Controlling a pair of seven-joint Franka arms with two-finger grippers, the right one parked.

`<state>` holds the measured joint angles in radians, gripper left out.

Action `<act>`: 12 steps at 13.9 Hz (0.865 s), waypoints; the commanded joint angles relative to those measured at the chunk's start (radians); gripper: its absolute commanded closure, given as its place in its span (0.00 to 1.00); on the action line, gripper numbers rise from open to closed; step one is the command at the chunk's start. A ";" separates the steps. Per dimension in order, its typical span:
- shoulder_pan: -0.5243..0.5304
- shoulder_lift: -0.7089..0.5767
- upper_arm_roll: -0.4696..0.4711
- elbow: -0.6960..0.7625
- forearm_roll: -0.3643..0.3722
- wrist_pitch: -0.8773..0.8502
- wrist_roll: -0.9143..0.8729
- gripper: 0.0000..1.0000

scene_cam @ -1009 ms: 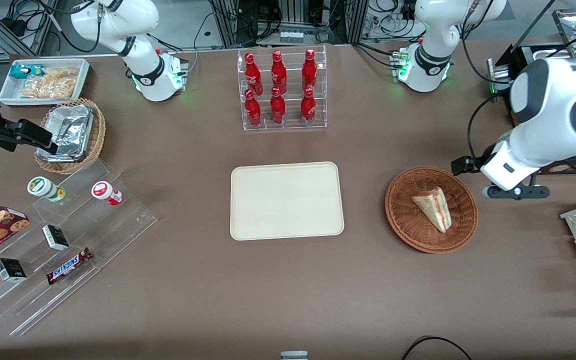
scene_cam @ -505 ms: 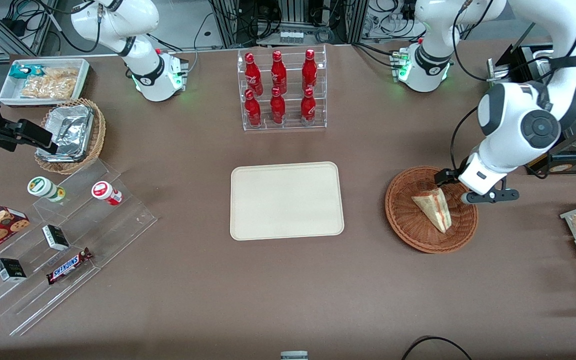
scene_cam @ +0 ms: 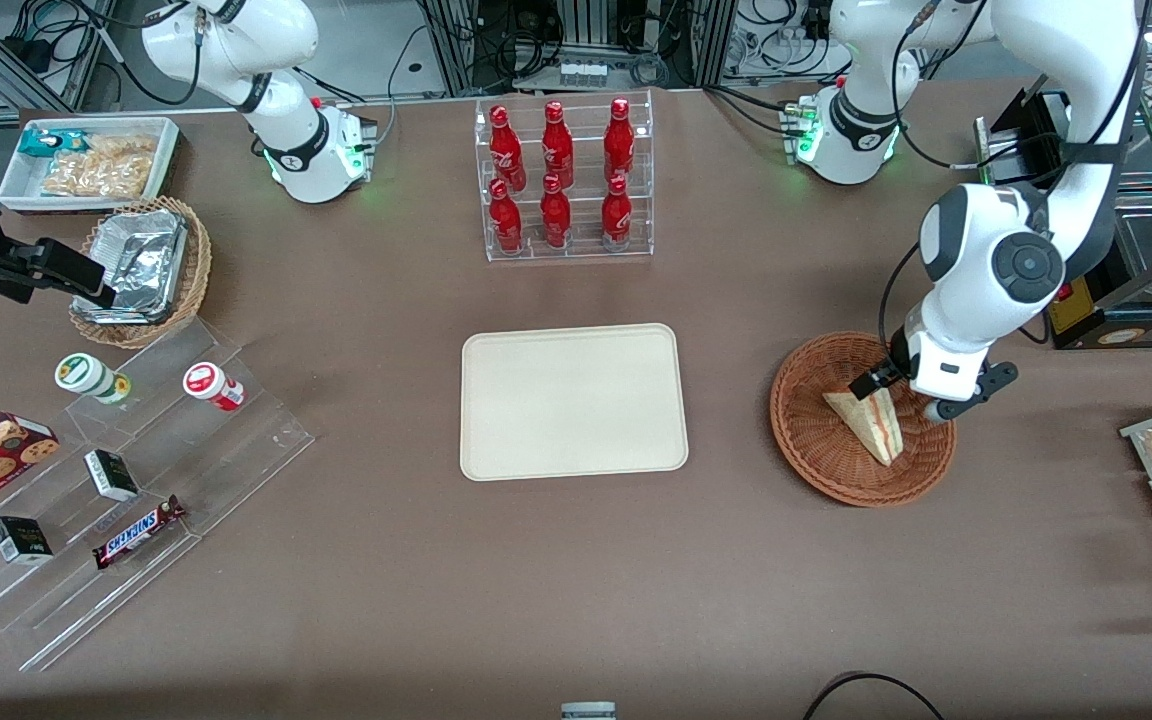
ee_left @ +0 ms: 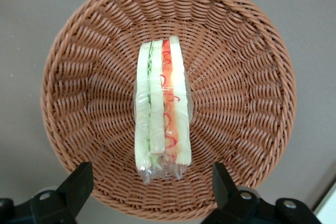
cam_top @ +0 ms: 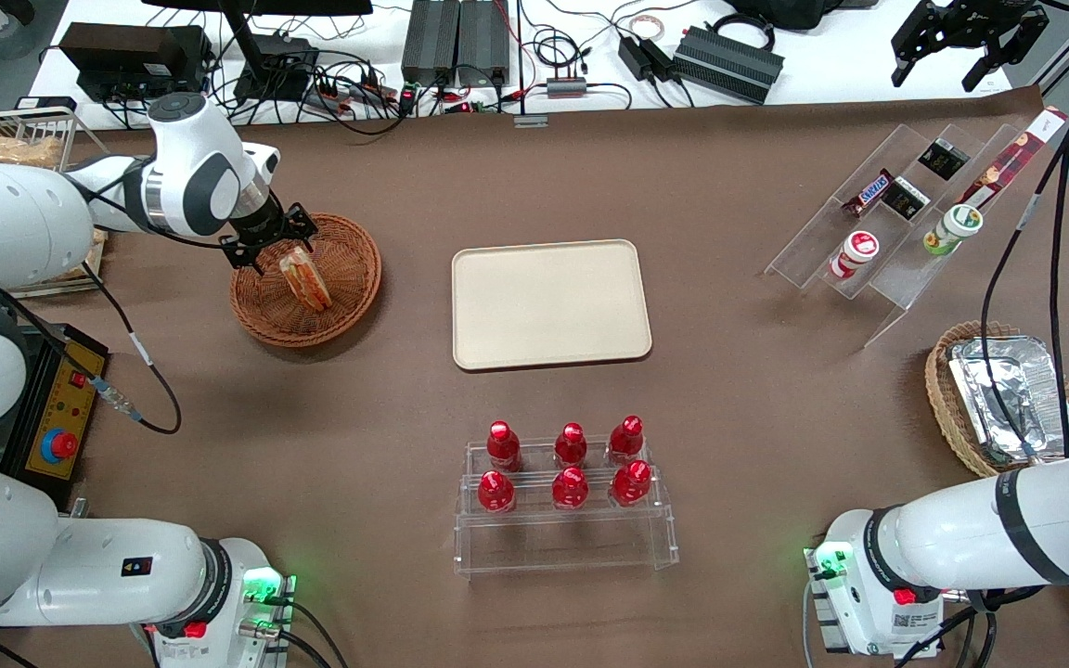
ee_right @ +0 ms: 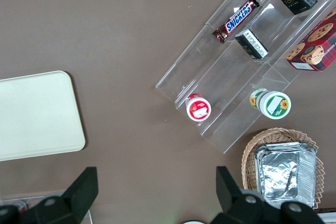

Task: Place sandwich from basket to tray
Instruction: 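Lower the left gripper and close it on the triangular sandwich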

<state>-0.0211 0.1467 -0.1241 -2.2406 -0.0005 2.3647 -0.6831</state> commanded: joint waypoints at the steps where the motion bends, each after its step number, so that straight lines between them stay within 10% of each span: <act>1: -0.003 0.045 0.003 0.007 0.005 0.045 -0.033 0.00; 6: 0.001 0.120 0.004 0.009 0.004 0.140 -0.032 0.00; 9: 0.001 0.126 0.004 0.022 -0.001 0.137 -0.058 0.84; 12: 0.000 0.113 0.004 0.027 0.005 0.119 -0.049 0.92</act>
<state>-0.0186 0.2714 -0.1205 -2.2261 -0.0011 2.4994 -0.7202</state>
